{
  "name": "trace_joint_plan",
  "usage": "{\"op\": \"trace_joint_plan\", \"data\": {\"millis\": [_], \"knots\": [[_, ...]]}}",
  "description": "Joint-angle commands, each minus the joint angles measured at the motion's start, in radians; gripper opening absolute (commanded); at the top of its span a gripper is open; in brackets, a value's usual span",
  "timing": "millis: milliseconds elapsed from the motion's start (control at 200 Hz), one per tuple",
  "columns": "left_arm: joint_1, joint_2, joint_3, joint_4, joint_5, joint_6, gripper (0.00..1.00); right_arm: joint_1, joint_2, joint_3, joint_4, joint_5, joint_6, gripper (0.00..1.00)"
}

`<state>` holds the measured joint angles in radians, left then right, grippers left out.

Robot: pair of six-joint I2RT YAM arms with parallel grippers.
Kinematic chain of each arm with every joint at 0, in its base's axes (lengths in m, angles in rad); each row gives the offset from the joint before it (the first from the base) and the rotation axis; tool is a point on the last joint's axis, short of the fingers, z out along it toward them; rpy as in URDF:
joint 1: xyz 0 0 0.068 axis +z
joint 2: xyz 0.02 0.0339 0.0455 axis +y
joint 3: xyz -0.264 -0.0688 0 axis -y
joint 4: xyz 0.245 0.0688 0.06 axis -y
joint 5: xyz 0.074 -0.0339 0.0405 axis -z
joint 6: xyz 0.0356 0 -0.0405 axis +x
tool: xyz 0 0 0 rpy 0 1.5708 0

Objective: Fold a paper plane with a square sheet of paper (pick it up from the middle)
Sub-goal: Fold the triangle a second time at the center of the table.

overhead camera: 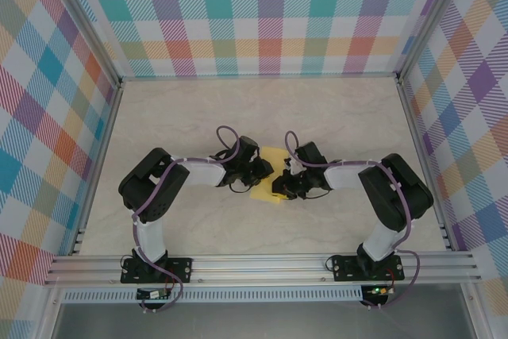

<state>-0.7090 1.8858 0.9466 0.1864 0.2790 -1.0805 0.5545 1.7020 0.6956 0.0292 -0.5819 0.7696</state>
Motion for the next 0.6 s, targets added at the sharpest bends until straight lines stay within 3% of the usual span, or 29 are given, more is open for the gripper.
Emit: {"op": "trace_joint_plan", "data": {"millis": [0, 270, 595], "knots": [[-0.009, 0.011, -0.009, -0.096, -0.018, 0.027, 0.24, 0.004, 0.032, -0.051, -0.045, 0.055, -0.039, 0.16], [-0.009, -0.066, 0.042, -0.159, -0.007, 0.114, 0.3, 0.004, 0.038, -0.06, -0.081, 0.095, -0.052, 0.12], [-0.031, -0.073, 0.037, -0.094, 0.07, 0.109, 0.27, 0.004, 0.042, -0.037, -0.102, 0.094, -0.063, 0.1]]}}
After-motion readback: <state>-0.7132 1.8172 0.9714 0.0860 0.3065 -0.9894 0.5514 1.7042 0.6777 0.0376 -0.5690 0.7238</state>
